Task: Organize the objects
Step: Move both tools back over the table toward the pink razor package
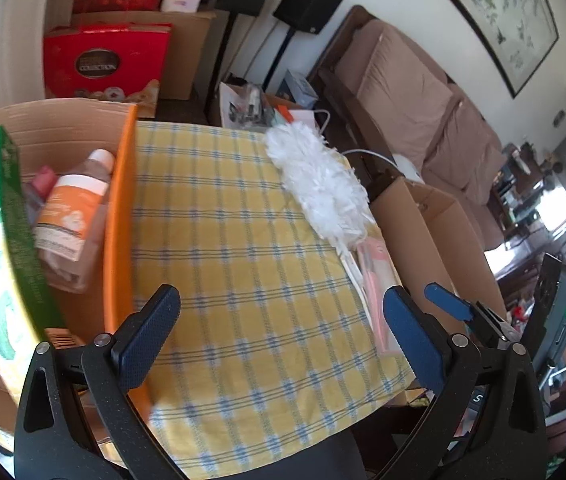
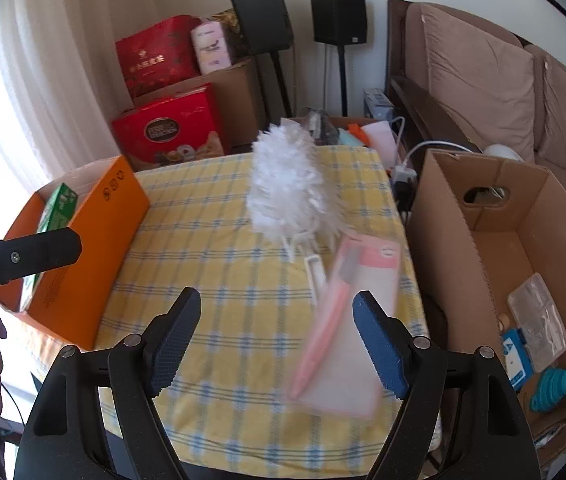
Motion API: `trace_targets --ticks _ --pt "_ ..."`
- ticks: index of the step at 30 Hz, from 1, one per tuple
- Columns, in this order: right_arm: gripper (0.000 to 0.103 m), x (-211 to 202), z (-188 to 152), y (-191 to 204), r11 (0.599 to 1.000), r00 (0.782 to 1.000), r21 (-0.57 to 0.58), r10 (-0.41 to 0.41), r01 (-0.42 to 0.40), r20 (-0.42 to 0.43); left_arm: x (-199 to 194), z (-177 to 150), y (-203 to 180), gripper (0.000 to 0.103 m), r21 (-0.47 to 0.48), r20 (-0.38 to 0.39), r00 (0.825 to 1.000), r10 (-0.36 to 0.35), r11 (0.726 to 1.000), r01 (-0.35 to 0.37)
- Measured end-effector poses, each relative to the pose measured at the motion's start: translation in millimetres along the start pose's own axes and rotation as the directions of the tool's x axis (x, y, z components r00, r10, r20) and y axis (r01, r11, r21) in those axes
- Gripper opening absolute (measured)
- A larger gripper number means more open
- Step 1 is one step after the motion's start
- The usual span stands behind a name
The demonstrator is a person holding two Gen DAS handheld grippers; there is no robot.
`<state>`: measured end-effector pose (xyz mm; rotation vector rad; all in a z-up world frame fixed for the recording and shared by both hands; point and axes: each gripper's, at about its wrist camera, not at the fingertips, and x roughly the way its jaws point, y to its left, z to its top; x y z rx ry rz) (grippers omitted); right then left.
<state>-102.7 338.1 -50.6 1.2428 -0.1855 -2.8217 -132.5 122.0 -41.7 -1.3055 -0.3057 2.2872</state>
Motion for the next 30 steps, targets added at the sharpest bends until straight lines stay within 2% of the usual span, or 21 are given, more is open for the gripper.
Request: trace_targets --ticks 2,6,14,17,20,26,30 --pt "0.078 1 -2 -7 1.0 1.0 0.003 -0.003 0.003 -0.006 6 2 -7 0.101 0.007 -0.006 1.0 -0.004 1.0 0.004" --pt "0.066 6 -4 -15 1.0 1.0 0.014 0.008 -0.008 -0.027 21 5 -16 0.101 -0.001 -0.033 0.999 -0.02 1.0 0.02" --pt "0.056 18 -14 -24 0.999 0.997 0.029 0.02 -0.018 -0.072 58 6 -30 0.101 -0.01 -0.095 0.995 -0.038 0.999 0.037" --pt "0.056 18 -18 -26 0.999 0.996 0.04 0.028 -0.025 -0.083 72 3 -35 0.101 -0.008 -0.126 0.991 -0.034 0.999 0.033" --pt "0.056 18 -21 -32 0.998 0.996 0.06 0.018 -0.012 -0.087 85 -3 -38 0.101 -0.018 -0.167 0.984 -0.061 0.998 0.059" --pt "0.071 19 -29 -42 0.994 0.995 0.105 0.004 0.007 -0.1 104 -16 -43 0.1 -0.043 -0.23 0.967 -0.106 0.994 0.099" --pt "0.071 23 -32 -45 0.992 0.993 0.123 0.023 -0.008 -0.116 111 -21 -49 0.094 -0.037 -0.261 0.957 -0.125 0.992 0.119"
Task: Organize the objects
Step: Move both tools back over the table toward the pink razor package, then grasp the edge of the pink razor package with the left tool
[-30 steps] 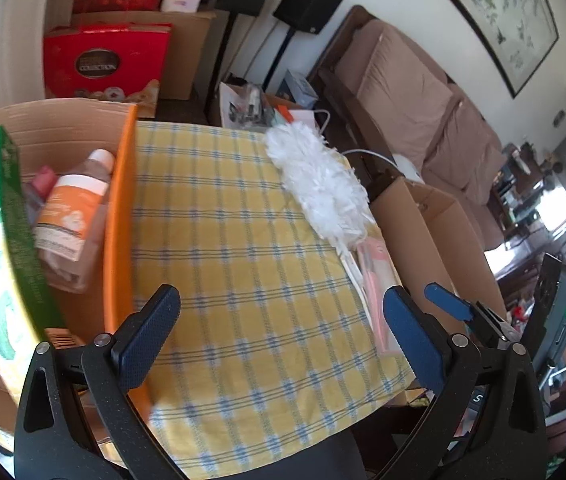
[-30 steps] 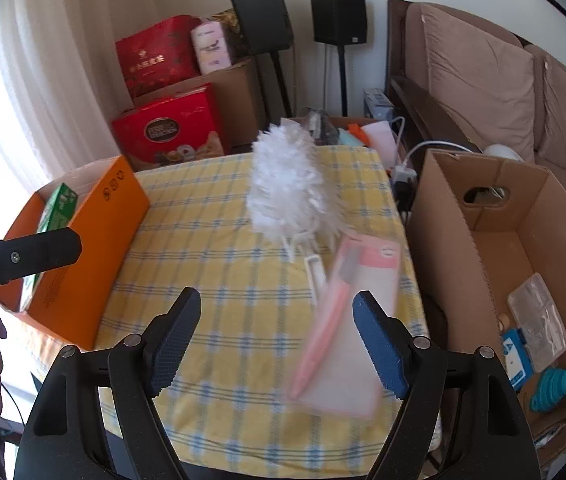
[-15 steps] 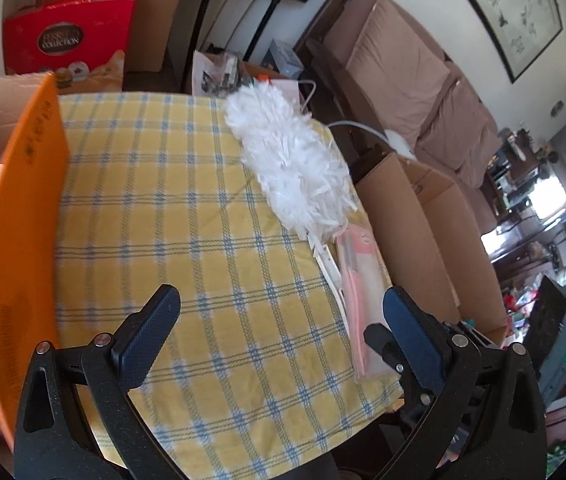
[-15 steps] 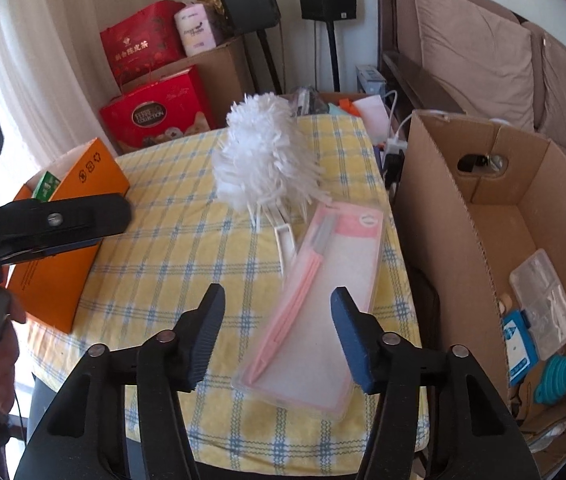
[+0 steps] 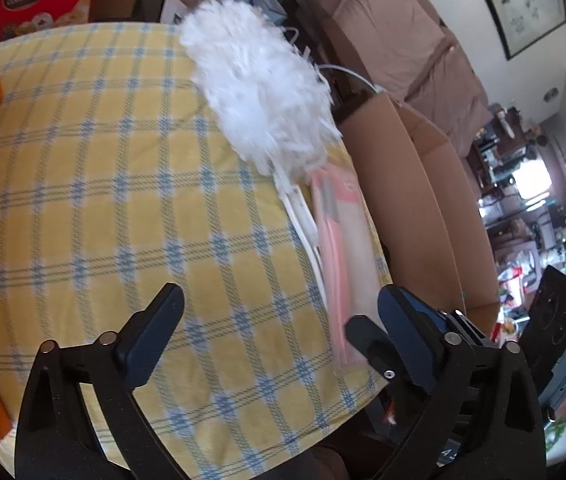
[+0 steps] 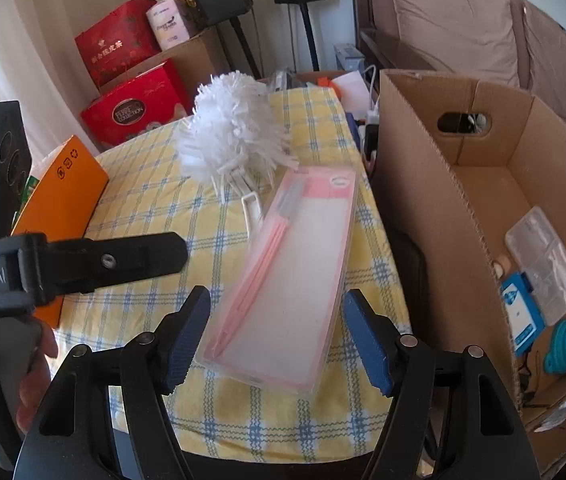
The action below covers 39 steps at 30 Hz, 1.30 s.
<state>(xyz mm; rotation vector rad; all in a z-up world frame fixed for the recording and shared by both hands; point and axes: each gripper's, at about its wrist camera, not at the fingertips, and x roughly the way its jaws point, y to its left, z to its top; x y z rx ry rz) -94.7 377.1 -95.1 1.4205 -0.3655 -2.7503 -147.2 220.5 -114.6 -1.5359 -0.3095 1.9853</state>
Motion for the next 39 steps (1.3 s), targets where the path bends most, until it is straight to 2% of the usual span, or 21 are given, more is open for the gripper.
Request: trace_targets --ticks 5,8,11,16,18,19,20,21,23,27,32,36,39 --pt "0.074 3 -1 2 1.0 1.0 0.011 0.024 -0.024 -0.01 9 -3 -8 0.082 0.02 -0.042 0.999 -0.024 0.999 0.025" --pt "0.075 5 -2 5 0.999 0.999 0.009 0.032 -0.032 -0.016 14 -5 -10 0.07 0.027 -0.074 0.997 -0.034 0.999 0.036" --pt "0.075 7 -4 5 0.999 0.999 0.005 0.034 -0.034 -0.02 14 -6 -15 0.055 0.046 -0.071 0.997 -0.038 0.998 0.041" --pt "0.066 10 -7 7 0.999 0.998 -0.002 0.049 -0.049 -0.03 10 -8 -20 0.031 0.071 -0.069 0.997 -0.042 0.996 0.047" --pt "0.063 9 -7 9 0.999 0.999 -0.009 0.046 -0.047 -0.027 7 -9 -22 0.027 0.081 -0.058 0.998 -0.037 0.996 0.042" --pt "0.059 8 -7 9 0.998 0.998 -0.008 0.063 -0.063 -0.023 4 -10 -21 0.025 0.084 -0.046 0.998 -0.038 0.996 0.041" --pt "0.052 7 -7 9 0.996 0.996 -0.002 0.084 -0.084 -0.022 2 -10 -21 0.024 0.08 -0.038 0.998 -0.042 0.996 0.045" --pt "0.05 6 -6 9 0.996 0.995 0.007 0.094 -0.094 -0.021 -1 -11 -18 0.021 0.07 -0.031 0.999 -0.045 0.996 0.047" --pt "0.05 3 -6 10 0.995 0.995 0.007 0.1 -0.1 -0.013 -7 -11 -15 0.018 0.057 -0.014 0.998 -0.061 0.996 0.062" --pt "0.05 -3 -4 15 0.995 0.995 -0.008 0.097 -0.097 -0.005 -18 -9 -15 0.003 0.068 0.018 0.998 -0.061 0.996 0.06" --pt "0.05 1 -8 21 0.995 0.995 -0.012 0.1 -0.1 -0.018 -22 -13 -14 0.0 0.079 0.013 0.999 -0.038 0.996 0.036" --pt "0.051 7 -16 20 0.996 0.995 -0.012 0.09 -0.091 -0.035 -15 -21 -19 0.0 0.097 -0.019 1.0 -0.023 0.995 0.024" --pt "0.051 1 -21 17 0.996 0.996 0.001 0.086 -0.086 -0.03 -15 -22 -13 0.009 0.074 -0.02 1.0 -0.018 0.997 0.019"
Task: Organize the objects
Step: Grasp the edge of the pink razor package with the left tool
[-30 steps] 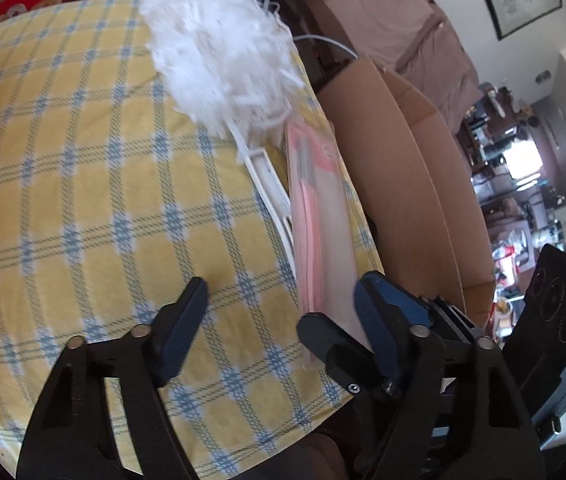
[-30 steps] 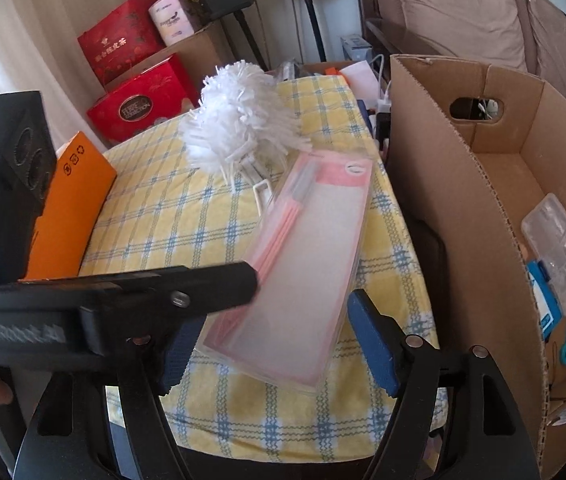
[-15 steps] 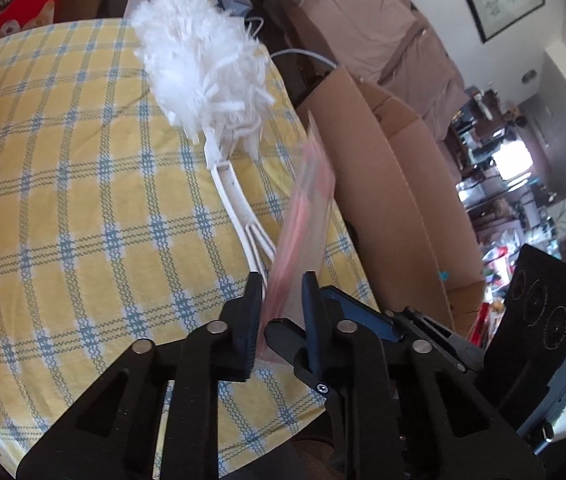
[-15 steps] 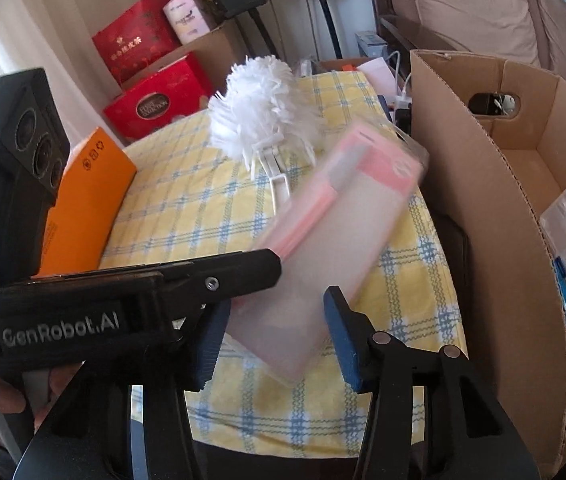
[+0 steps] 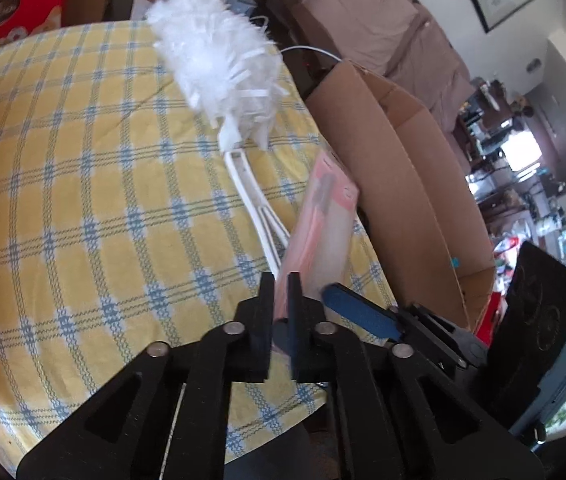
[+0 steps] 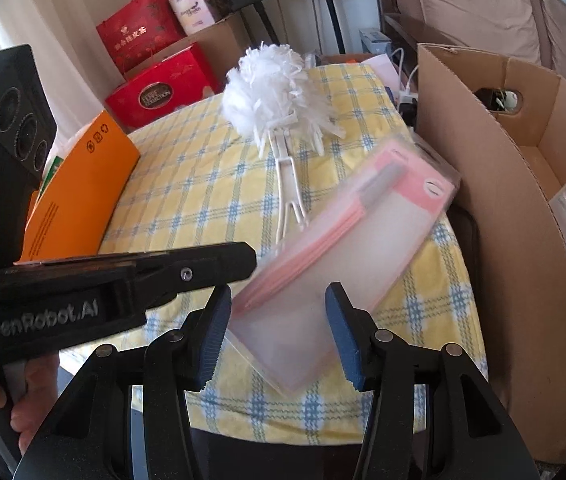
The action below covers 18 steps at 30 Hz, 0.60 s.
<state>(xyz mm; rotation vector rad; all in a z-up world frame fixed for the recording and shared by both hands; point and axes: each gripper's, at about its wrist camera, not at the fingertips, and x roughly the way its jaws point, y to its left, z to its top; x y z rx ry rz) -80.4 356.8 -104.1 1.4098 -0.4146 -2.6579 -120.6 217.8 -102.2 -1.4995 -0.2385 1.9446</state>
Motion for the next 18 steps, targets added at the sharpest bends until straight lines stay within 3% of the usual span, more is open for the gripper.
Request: trace_targets --ticks 1,3,7,11,15,18 --pt "0.051 -3 -1 -2 1.0 1.0 0.007 0.005 -0.005 -0.001 0 0 2 0.019 -0.006 -0.002 1.0 0.0 1.0 0.0" --pt "0.054 -7 -3 -7 1.0 1.0 0.019 0.001 -0.001 0.0 0 -1 5 0.029 -0.015 0.0 1.0 0.006 1.0 -0.006" --pt "0.057 -12 -7 -16 0.999 1.0 0.037 -0.016 0.016 0.003 5 0 6 0.032 -0.01 -0.016 1.0 0.006 1.0 -0.006" --pt "0.06 -8 -10 -25 0.997 1.0 0.08 0.007 -0.006 -0.011 16 -3 0 0.032 0.011 -0.058 0.998 -0.003 1.0 0.004" --pt "0.061 -8 -11 -22 0.998 1.0 0.056 -0.002 0.003 -0.013 18 -5 -7 0.013 0.045 -0.062 0.998 -0.002 0.999 0.005" --pt "0.061 -8 -11 -21 0.999 1.0 0.048 -0.001 0.002 -0.012 14 -5 -7 0.011 0.036 -0.063 0.998 -0.023 0.999 0.025"
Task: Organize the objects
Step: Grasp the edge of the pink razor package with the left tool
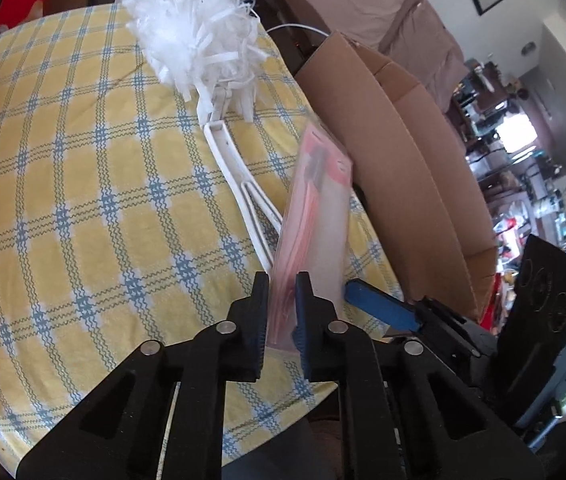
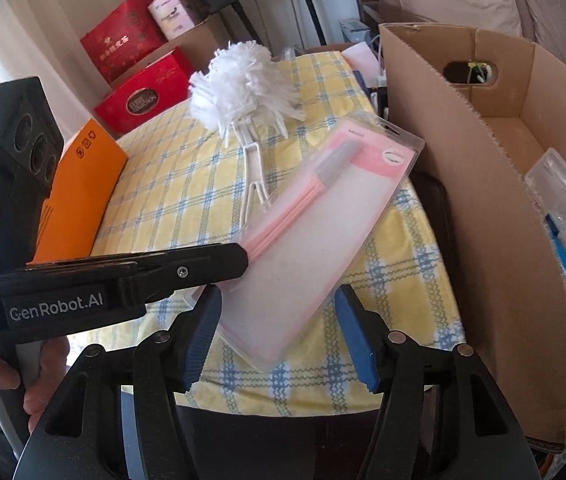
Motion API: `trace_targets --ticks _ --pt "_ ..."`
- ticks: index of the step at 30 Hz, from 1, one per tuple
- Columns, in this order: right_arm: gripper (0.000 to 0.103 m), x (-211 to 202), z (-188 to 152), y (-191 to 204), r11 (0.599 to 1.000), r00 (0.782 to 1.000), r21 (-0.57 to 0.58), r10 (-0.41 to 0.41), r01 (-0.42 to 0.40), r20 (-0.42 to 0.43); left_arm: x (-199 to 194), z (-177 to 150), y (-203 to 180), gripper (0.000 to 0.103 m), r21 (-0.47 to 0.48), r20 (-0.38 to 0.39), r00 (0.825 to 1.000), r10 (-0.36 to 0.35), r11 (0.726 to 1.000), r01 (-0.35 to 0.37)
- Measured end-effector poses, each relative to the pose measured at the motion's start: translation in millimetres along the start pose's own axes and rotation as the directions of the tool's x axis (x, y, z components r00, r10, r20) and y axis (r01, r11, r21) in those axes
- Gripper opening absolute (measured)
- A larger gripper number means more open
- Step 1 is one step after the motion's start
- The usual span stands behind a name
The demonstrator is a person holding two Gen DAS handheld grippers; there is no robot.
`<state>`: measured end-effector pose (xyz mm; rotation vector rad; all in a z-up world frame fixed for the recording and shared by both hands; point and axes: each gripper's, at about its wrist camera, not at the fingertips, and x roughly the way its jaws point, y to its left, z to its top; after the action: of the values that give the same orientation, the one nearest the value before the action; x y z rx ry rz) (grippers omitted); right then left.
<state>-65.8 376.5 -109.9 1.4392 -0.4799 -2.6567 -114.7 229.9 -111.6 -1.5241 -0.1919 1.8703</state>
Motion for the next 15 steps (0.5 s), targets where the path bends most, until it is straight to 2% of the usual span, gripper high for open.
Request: trace_targets --ticks 2,3,5,10,12,15 --pt "0.06 0 0 1 1.0 1.0 -0.005 0.01 -0.01 0.004 -4 0 4 0.01 -0.024 -0.002 1.0 -0.026 0.999 0.026" --pt "0.054 0 0 1 0.999 0.999 -0.002 0.033 -0.033 0.001 -6 0 6 0.009 -0.03 -0.001 1.0 -0.031 0.999 0.031" --pt "0.05 1 0 4 0.999 0.999 -0.003 0.052 -0.052 -0.001 -9 -2 11 0.009 -0.045 0.003 0.999 -0.04 0.998 0.04" --pt "0.051 3 -3 17 0.997 0.998 -0.023 0.067 -0.067 -0.007 -18 -7 25 0.007 -0.1 0.021 0.998 -0.066 0.993 0.068" --pt "0.059 2 -4 21 0.997 0.997 -0.025 0.073 -0.073 -0.005 -22 -9 33 0.007 -0.119 0.031 0.996 -0.085 0.989 0.089" --pt "0.06 -1 -5 23 0.997 0.997 -0.034 0.075 -0.075 -0.007 -32 -14 41 0.006 -0.123 0.054 0.996 -0.068 0.99 0.074"
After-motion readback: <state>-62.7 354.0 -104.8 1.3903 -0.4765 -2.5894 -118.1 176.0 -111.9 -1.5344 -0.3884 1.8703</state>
